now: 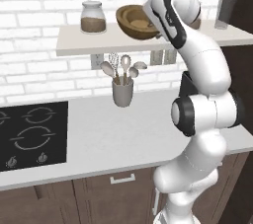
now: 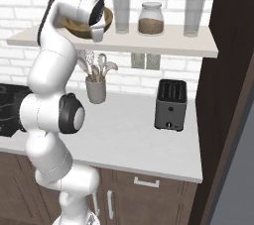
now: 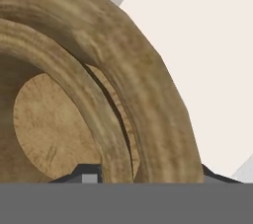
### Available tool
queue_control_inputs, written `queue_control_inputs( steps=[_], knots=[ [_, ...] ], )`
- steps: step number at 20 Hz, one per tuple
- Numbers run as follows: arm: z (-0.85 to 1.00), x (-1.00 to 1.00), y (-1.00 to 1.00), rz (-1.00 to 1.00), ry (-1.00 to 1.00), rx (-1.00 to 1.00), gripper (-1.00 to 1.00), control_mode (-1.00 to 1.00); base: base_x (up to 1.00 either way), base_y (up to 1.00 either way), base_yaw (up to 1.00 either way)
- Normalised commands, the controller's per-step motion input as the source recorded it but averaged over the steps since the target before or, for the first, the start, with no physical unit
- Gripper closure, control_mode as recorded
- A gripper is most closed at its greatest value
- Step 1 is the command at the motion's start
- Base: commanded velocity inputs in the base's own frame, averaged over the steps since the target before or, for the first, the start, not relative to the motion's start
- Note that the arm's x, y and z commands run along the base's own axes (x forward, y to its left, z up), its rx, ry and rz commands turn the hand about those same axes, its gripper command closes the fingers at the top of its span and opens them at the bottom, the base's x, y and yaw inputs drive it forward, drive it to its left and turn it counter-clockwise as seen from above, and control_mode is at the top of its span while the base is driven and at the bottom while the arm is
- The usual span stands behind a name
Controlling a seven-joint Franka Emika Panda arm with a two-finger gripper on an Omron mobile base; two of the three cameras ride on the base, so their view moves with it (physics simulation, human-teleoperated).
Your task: Pick up the bowls on the counter and stack them on top of one another in the open cabinet. Place the smaller bowl on top of the larger bowl.
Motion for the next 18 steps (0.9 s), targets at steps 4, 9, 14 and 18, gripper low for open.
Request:
queue_control_inputs(
  steps=[4, 9, 14, 18],
  knots=[
    [0.00, 0.55, 0.00, -0.05, 0.00, -0.04, 1.00, -1.00, 0.00, 0.00, 0.00],
    [0.00, 0.71, 0.01, -0.06, 0.00, -0.06, 1.00, -1.00, 0.00, 0.00, 0.00],
    [0.00, 0.58, 0.01, -0.06, 0.00, -0.04, -1.00, -1.00, 0.00, 0.00, 0.00],
    [0.01, 0.10, 0.00, 0.00, 0.00, 0.00, -1.00, -1.00, 0.00, 0.00, 0.00]
  ],
)
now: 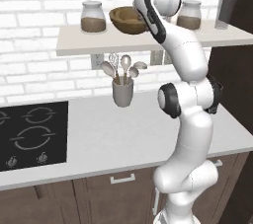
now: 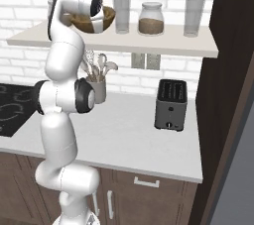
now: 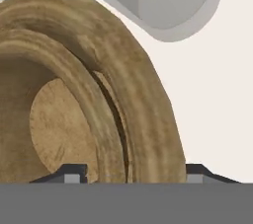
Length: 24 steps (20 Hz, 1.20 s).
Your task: Pick up the bowls on the counter and stack them on top of one another in the open cabinet. Place the smaller bowl on top of the larger bowl.
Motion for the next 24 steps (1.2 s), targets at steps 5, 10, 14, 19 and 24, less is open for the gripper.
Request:
queue_control_inputs(
  steps=[5, 10, 14, 19, 24],
  knots=[
    [0.33, -0.19, 0.00, -0.01, -0.15, 0.00, -1.00, -1.00, 0.00, 0.00, 0.00],
    [0.18, -0.87, 0.00, 0.00, -0.31, -0.05, -1.00, -1.00, 0.00, 0.00, 0.00],
    [-0.53, -1.00, 0.00, 0.00, -0.39, -0.05, -1.00, -1.00, 0.00, 0.00, 0.00],
    [-0.89, -1.00, 0.00, 0.00, -0.34, 0.00, -1.00, -1.00, 0.00, 0.00, 0.00],
    [-0.91, -1.00, -0.02, 0.00, -0.19, 0.00, -1.00, -1.00, 0.00, 0.00, 0.00]
  ],
)
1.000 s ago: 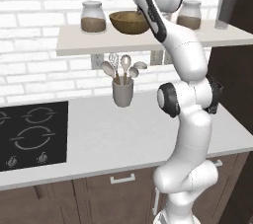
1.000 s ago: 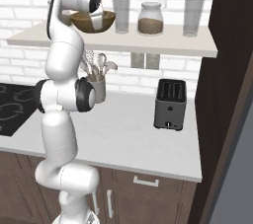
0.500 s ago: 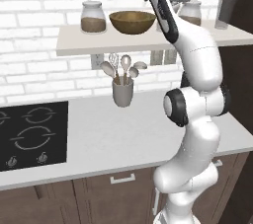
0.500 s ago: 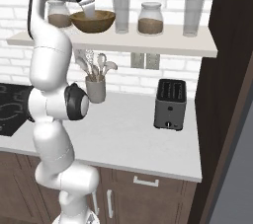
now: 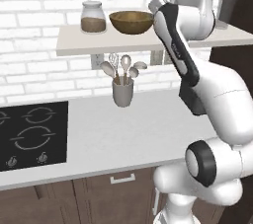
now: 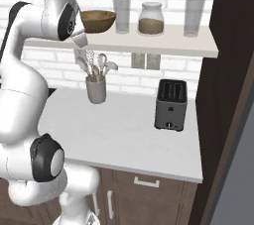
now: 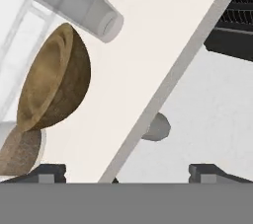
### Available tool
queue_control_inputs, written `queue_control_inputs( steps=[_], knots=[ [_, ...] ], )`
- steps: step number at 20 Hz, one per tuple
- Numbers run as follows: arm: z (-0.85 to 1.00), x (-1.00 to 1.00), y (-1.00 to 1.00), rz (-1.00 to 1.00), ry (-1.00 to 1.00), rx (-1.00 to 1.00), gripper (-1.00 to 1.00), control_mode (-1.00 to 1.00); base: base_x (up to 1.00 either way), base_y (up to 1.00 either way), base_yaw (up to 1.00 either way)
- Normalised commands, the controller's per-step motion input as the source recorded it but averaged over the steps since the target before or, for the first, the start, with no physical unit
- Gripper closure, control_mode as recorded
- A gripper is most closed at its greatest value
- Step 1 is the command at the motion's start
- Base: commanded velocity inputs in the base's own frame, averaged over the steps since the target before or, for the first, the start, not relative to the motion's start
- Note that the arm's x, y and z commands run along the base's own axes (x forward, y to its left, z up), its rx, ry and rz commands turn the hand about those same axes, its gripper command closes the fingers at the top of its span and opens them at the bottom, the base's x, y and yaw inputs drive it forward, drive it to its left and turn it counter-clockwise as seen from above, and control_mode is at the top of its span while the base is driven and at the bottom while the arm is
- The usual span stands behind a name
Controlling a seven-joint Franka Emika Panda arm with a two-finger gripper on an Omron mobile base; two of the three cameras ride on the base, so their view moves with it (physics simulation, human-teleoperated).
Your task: Pick up the bowls on the counter and stack them on top of one another in the open cabinet. Place the smaller bowl on top of the larger bowl.
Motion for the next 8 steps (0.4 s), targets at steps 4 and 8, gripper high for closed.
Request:
queue_control_inputs(
  steps=[4, 8],
  knots=[
    [-1.00, -1.00, -0.18, 0.00, -0.09, 0.00, -1.00, -1.00, 0.00, 0.00, 0.00],
    [-1.00, -1.00, -0.21, 0.00, -0.02, -0.01, -1.00, -1.00, 0.00, 0.00, 0.00]
  ],
)
